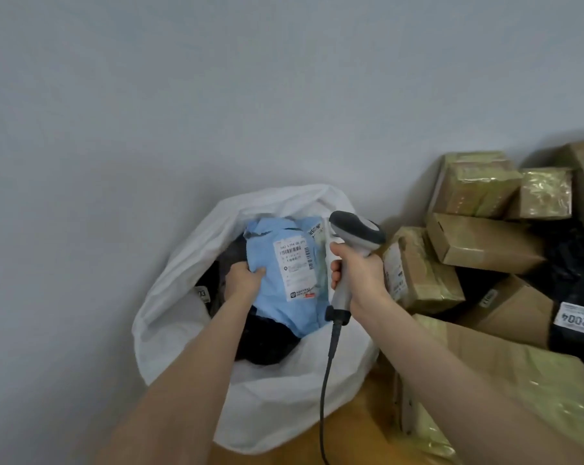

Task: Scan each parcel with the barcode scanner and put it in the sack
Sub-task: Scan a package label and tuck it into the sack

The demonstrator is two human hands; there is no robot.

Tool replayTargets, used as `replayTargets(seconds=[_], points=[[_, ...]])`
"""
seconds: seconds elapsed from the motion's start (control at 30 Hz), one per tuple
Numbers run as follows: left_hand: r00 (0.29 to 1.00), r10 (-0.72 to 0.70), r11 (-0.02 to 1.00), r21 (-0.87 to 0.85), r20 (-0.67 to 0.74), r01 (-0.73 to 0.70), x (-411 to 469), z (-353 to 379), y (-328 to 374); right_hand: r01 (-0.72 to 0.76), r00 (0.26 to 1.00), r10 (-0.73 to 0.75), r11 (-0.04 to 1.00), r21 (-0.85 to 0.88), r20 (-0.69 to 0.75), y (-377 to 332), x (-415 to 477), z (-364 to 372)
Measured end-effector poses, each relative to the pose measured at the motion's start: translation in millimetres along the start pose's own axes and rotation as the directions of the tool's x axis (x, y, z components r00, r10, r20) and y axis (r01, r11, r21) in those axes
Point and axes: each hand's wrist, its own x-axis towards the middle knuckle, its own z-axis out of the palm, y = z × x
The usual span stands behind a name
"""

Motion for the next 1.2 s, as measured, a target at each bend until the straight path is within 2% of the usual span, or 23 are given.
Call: replayTargets(seconds=[0.07,0.17,0.2,0.27,0.33,0.37,0.4,0.43,0.47,0.53,0.67,0.73,0.8,0.87,0.97,1.03,1.2], points=[[0.998,-0.058,0.990,0.133,0.027,0.053,7.7,11.1,-11.7,-0.002,1.000,0.002,1.000,-0.009,-0.011,4.1,8.0,1.4],[0.997,-0.041,0.945,0.321,-0.072,0.062,6.6,15.6,-14.9,-0.018,0.999,0.018,1.000,-0.011,-0.032,9.6,15.4,-0.5],[0.992,0.030,0.916,0.401,-0.118,0.020,5.1,15.0,-14.1,-0.026,0.999,0.025,0.999,-0.018,-0.045,11.2,16.4,-1.7],[0.939,0.302,0.776,0.614,-0.162,-0.144,1.6,13.1,-9.7,-0.035,0.998,0.033,0.999,-0.033,-0.061,12.5,16.8,-3.4],[0.801,0.597,0.563,0.730,-0.035,-0.388,-1.0,15.9,-0.9,-0.034,0.997,0.032,0.999,-0.033,-0.069,12.8,16.7,-5.1],[0.740,0.666,0.465,0.724,0.095,-0.510,-2.0,21.3,2.5,-0.033,0.997,0.031,0.999,-0.032,-0.068,13.2,15.6,-6.0],[0.715,0.659,0.410,0.686,0.233,-0.602,-3.4,29.6,3.4,-0.033,0.998,0.031,0.999,-0.036,-0.063,13.6,14.2,-7.0],[0.737,0.582,0.424,0.644,0.344,-0.636,-4.8,38.7,3.0,-0.033,0.998,0.031,0.999,-0.043,-0.057,14.2,12.7,-8.4],[0.781,0.463,0.481,0.622,0.418,-0.618,-5.6,47.1,0.9,-0.035,0.998,0.033,0.998,-0.049,-0.055,15.4,11.5,-10.3],[0.831,0.287,0.536,0.639,0.477,-0.552,-0.3,60.6,-5.9,-0.043,0.997,0.039,0.998,-0.054,-0.071,17.6,10.4,-15.8],[0.822,0.250,0.466,0.681,0.511,-0.565,8.1,74.1,0.9,-0.033,0.991,0.026,0.998,-0.053,-0.128,16.6,8.6,-32.2],[0.829,0.215,0.499,0.672,0.516,-0.547,6.0,72.4,8.0,-0.030,0.990,0.019,0.997,-0.072,-0.142,15.1,3.1,-39.9],[0.847,0.241,0.559,0.645,0.475,-0.521,-1.3,67.0,11.6,-0.039,0.989,0.026,0.995,-0.087,-0.145,11.4,-4.1,-47.1],[0.860,0.341,0.615,0.602,0.380,-0.509,-13.1,61.9,15.2,-0.046,0.989,0.035,0.996,-0.076,-0.141,7.3,-12.4,-55.1],[0.835,0.502,0.641,0.550,0.227,-0.535,-41.4,56.3,30.4,-0.053,0.992,0.048,0.998,-0.041,-0.116,2.0,-29.8,-70.1],[0.823,0.527,0.614,0.576,0.210,-0.540,-65.0,55.6,42.3,-0.064,0.995,0.062,0.998,-0.013,-0.073,-0.9,-44.9,-84.2],[0.832,0.538,0.663,0.542,0.134,-0.516,-147.4,69.3,62.1,-0.094,0.993,0.091,0.995,0.041,0.073,-7.5,-92.3,-145.6]])
